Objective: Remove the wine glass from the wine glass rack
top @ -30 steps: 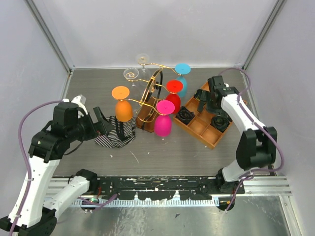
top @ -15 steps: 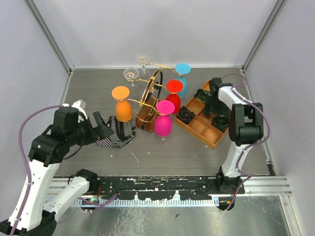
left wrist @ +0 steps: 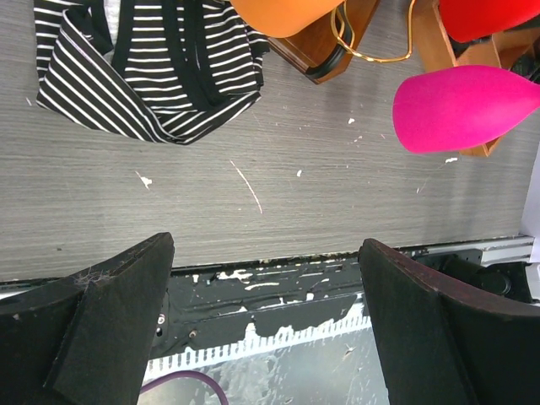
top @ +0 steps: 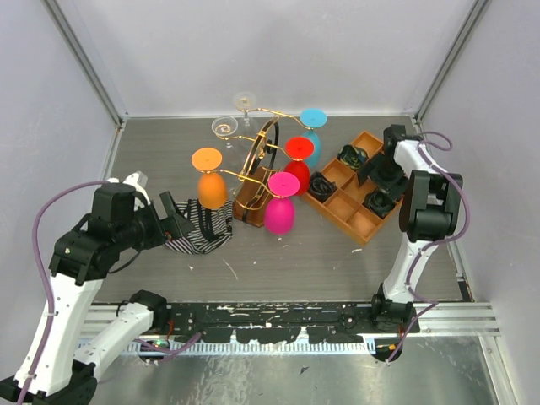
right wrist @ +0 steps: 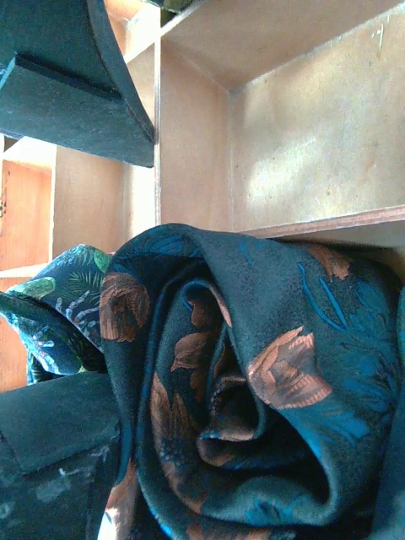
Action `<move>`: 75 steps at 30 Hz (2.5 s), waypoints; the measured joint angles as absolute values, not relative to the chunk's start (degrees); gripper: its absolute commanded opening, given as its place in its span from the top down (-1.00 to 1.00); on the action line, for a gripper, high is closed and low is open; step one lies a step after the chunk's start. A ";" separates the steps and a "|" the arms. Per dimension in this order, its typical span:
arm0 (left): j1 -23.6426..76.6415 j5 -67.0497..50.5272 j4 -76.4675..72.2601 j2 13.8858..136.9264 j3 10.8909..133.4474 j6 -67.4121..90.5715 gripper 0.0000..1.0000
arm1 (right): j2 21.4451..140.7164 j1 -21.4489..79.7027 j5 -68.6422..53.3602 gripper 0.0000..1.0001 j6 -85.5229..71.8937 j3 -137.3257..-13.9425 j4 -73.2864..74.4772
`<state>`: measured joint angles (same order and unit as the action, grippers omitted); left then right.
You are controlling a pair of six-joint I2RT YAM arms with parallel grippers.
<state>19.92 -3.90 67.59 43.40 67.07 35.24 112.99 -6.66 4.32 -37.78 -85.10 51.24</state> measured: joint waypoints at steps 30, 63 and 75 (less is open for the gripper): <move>19.92 -2.81 68.53 47.40 68.12 34.28 -0.96 | 130.21 -2.92 11.27 -1.00 -71.44 -111.37 46.04; 19.92 -4.21 67.83 46.30 67.07 33.30 -0.96 | 128.70 0.10 13.65 -1.00 -10.28 -116.62 40.93; 19.92 -4.29 67.31 47.37 67.05 33.78 -0.96 | 132.05 0.08 6.81 -1.00 -3.75 -112.75 39.88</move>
<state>19.92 -4.29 67.31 47.37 67.05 33.78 132.05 0.08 6.81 -3.75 -112.75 39.88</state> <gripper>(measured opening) 0.981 0.999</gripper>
